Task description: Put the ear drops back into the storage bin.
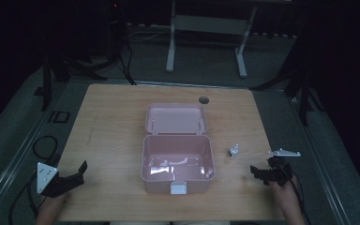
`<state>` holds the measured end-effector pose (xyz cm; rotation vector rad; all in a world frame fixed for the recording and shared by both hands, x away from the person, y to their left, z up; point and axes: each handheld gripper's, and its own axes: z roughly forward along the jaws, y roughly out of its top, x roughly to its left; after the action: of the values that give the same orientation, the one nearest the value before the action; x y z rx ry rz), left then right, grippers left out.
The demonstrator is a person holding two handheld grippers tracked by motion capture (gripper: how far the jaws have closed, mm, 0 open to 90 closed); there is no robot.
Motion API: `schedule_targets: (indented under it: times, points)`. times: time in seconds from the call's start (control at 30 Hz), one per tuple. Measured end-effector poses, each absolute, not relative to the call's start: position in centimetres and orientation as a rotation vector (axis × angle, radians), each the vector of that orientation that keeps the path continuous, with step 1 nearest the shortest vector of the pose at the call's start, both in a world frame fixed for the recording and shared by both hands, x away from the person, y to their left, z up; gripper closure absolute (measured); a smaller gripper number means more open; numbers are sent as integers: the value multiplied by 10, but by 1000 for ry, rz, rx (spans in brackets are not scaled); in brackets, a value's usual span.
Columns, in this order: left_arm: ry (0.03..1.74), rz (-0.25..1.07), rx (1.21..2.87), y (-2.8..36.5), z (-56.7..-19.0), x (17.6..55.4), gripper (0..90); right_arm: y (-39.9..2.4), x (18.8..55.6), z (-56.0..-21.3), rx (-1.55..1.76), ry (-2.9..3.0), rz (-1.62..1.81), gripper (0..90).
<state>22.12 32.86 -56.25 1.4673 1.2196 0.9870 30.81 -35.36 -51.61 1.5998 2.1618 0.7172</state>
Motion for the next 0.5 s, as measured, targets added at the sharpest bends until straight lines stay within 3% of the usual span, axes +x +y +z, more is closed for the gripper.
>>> schedule_targets:
  times: [0.5]
  points:
    - [1221, 987, 1468, 328, -562, 221, 3, -341, 309, -506, 1570, 2564, 376, 111]
